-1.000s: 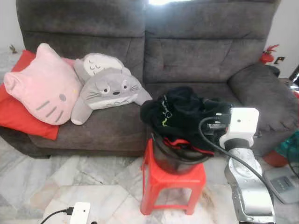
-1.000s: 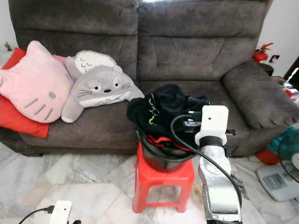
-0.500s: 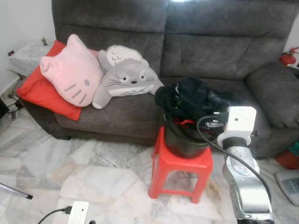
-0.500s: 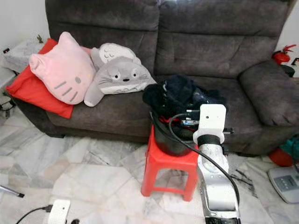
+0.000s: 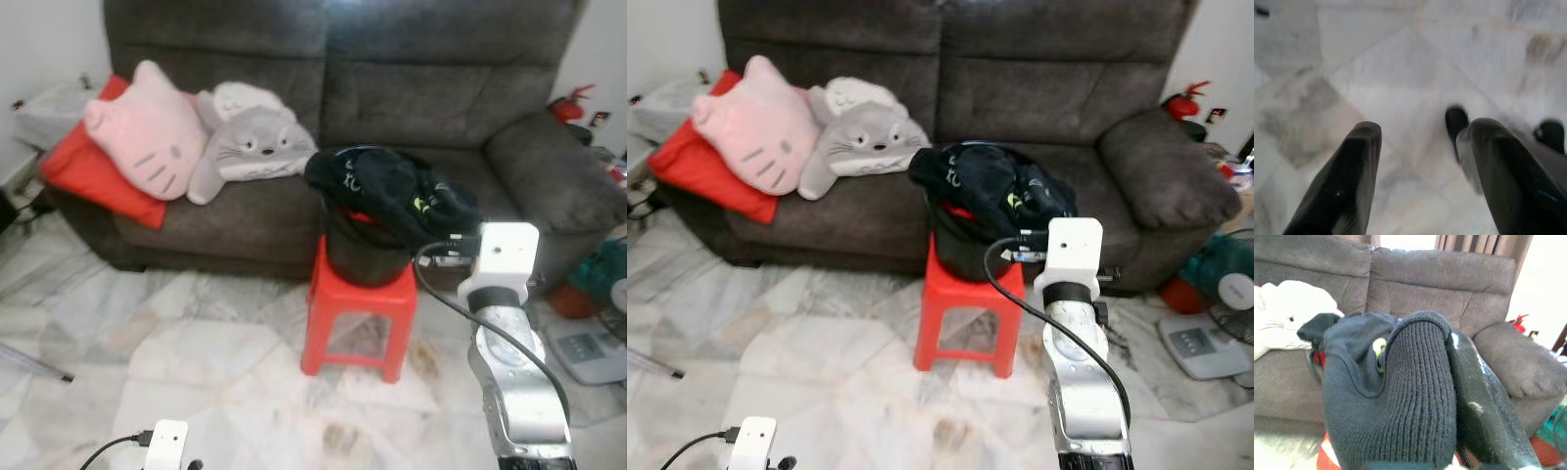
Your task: Hang hanger
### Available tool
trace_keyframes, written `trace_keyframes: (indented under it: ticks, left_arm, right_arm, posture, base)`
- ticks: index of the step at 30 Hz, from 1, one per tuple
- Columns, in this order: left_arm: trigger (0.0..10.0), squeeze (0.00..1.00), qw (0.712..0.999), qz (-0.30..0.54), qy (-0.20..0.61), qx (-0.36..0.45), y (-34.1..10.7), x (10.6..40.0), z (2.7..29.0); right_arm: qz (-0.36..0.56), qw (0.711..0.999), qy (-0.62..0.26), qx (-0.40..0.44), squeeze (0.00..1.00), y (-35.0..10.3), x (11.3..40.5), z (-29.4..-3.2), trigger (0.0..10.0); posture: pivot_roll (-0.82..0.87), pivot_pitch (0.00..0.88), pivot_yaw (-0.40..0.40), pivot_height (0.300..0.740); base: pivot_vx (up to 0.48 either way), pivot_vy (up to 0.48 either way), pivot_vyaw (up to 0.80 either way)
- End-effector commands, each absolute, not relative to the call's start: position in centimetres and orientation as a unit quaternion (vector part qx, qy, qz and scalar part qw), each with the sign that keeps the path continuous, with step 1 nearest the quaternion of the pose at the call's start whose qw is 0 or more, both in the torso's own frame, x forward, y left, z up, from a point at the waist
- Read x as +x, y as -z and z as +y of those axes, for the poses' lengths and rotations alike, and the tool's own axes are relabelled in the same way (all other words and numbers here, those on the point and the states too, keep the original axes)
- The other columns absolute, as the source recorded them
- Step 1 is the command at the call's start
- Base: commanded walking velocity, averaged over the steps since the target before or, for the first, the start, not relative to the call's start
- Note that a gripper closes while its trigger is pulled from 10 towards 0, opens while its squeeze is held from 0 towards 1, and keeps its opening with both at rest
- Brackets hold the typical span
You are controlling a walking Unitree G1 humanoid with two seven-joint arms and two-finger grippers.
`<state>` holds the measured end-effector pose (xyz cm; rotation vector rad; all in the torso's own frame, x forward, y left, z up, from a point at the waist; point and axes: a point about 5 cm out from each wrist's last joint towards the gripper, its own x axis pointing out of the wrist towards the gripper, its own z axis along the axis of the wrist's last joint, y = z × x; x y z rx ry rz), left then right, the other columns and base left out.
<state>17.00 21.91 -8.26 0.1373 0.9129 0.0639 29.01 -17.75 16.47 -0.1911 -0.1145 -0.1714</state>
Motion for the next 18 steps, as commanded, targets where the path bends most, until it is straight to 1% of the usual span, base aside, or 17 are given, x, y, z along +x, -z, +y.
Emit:
trace_keyframes:
  ticks: [1, 7, 12, 13, 14, 15, 18]
  left_arm:
    - [10.0, 0.00, 0.891, 0.448, -0.032, 0.067, 8.4, 16.7, 21.9]
    - [10.0, 0.00, 0.891, 0.447, -0.032, 0.067, 8.4, 16.7, 22.0]
    - [10.0, 0.00, 0.892, 0.446, -0.032, 0.067, 8.3, 16.8, 22.0]
    - [10.0, 0.00, 0.892, 0.445, -0.032, 0.067, 8.3, 16.9, 21.9]
    - [10.0, 0.00, 0.892, 0.445, -0.032, 0.067, 8.3, 16.9, 21.9]
    - [10.0, 0.00, 0.893, 0.445, -0.032, 0.067, 8.3, 16.9, 21.9]
    - [10.0, 0.00, 0.893, 0.444, -0.032, 0.067, 8.3, 16.9, 21.9]
  right_arm:
    - [-0.072, 0.988, 0.089, -0.104, 0.00, -17.1, 28.9, -18.0, 10.0]
    - [-0.082, 0.988, 0.082, -0.101, 0.00, -17.3, 28.9, -17.6, 10.0]
    - [-0.111, 0.985, 0.062, -0.115, 0.00, -18.1, 29.0, -17.0, 10.0]
    - [-0.139, 0.981, 0.042, -0.127, 0.00, -18.9, 28.9, -16.4, 10.0]
    - [-0.139, 0.981, 0.042, -0.127, 0.00, -18.9, 28.9, -16.4, 10.0]
    - [-0.162, 0.977, 0.018, -0.134, 0.00, -19.5, 28.8, -15.7, 10.0]
    - [-0.189, 0.974, -0.013, -0.126, 0.00, -20.3, 28.6, -14.7, 10.0]
  posture:
    - [-0.16, 0.036, -0.019, 0.740]
    - [-0.16, 0.036, -0.019, 0.740]
    - [-0.16, 0.040, -0.018, 0.740]
    - [-0.16, 0.040, -0.018, 0.740]
    - [-0.16, 0.040, -0.018, 0.740]
    - [-0.16, 0.040, -0.018, 0.740]
    - [-0.16, 0.040, -0.018, 0.740]
  base:
    - [-0.311, 0.000, 0.00]
    - [-0.307, 0.000, 0.00]
    - [-0.307, 0.000, 0.00]
    - [-0.307, 0.000, 0.00]
    - [-0.307, 0.000, 0.00]
    - [-0.307, 0.000, 0.00]
    - [-0.307, 0.000, 0.00]
